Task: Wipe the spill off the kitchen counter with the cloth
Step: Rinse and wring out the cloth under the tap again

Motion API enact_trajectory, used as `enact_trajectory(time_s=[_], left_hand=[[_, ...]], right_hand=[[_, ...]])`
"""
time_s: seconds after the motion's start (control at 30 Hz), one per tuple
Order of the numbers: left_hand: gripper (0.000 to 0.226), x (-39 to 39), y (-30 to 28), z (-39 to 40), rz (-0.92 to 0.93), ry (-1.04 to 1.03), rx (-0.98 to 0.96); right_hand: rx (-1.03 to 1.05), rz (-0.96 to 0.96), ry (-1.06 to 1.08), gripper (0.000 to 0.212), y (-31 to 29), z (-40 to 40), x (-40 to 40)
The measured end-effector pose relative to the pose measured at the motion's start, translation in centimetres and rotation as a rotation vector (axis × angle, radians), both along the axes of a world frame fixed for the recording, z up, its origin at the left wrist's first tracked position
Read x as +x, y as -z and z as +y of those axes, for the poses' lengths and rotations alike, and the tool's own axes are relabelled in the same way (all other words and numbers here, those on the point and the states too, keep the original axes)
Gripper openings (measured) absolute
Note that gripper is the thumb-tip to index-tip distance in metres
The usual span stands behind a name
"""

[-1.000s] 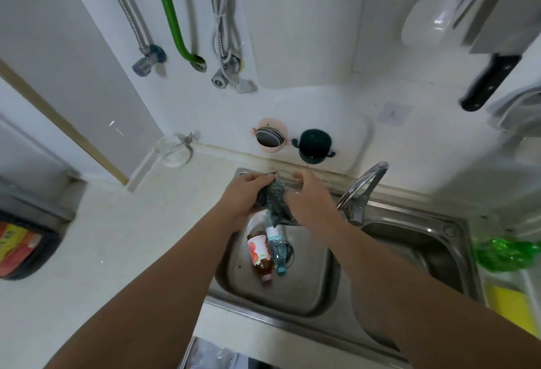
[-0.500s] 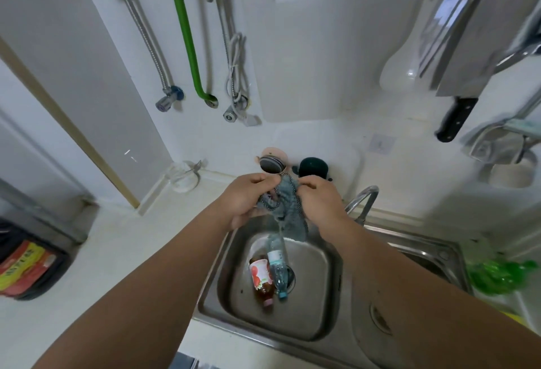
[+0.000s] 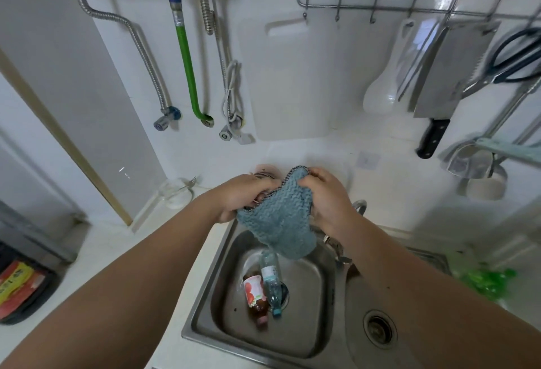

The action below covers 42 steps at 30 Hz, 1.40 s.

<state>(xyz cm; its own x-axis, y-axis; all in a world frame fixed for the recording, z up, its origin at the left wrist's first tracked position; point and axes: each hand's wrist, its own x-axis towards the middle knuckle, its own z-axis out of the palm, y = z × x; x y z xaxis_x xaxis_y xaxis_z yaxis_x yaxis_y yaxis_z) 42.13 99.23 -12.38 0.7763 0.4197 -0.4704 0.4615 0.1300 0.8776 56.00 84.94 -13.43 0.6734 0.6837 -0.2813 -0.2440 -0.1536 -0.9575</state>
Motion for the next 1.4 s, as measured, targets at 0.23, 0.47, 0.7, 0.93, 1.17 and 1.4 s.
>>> enact_trajectory(time_s=[0.23,0.47,0.7,0.93,1.17,1.4], left_hand=[[0.037,1.4,-0.7,0.0,-0.227,-0.194,-0.228],[0.025,2.9,-1.8,-0.9,-0.419,-0.268,-0.143],[0.029,3.4,-4.3,-1.3,-0.423,-0.171,-0.101],[0.019,4.2,-7.8,-0.3,-0.385,-0.181,0.162],[0.014,5.8,-9.7,-1.2,-0.34,-0.107,0.3],[0.013,7.9,-11.0,-1.3,-0.428,-0.219,0.373]], right_hand=[[-0.229,-0.124,-0.093,0.022,-0.7,0.1,-0.2],[0.003,-0.262,-0.111,0.027,-1.6,0.3,-0.9],[0.058,-0.399,-0.106,0.005,-3.5,0.8,-0.8],[0.109,-0.247,0.043,0.01,-6.7,0.7,1.3],[0.185,-0.186,-0.007,0.014,-8.2,0.6,2.4],[0.144,-0.269,0.024,0.012,-9.5,0.2,4.2]])
